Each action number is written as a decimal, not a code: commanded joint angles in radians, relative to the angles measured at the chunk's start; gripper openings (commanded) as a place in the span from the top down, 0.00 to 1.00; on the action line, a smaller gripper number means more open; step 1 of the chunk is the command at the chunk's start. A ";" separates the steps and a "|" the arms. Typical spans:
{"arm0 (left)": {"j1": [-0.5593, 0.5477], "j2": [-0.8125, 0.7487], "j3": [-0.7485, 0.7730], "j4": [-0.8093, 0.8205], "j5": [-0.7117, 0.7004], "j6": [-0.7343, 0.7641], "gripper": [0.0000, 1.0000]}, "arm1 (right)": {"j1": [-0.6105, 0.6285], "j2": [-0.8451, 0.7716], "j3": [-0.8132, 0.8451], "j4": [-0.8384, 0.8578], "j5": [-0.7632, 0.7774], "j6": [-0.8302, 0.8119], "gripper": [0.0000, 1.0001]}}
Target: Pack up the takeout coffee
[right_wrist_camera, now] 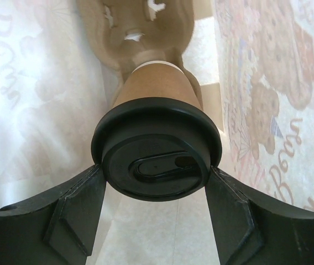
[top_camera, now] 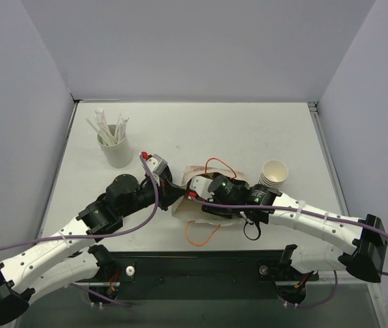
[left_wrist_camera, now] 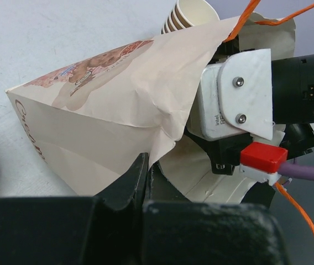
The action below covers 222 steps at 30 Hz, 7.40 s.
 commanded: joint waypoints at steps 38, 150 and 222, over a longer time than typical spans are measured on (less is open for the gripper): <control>-0.004 0.032 0.061 -0.043 -0.007 -0.011 1.00 | 0.063 0.191 -0.055 0.185 0.411 0.031 0.67; 0.039 0.198 0.299 -0.486 -0.185 -0.129 1.00 | 0.018 0.240 0.086 0.019 0.428 0.111 0.69; 0.069 0.233 0.323 -0.479 -0.059 -0.188 1.00 | -0.176 0.289 -0.032 0.294 0.269 0.085 0.69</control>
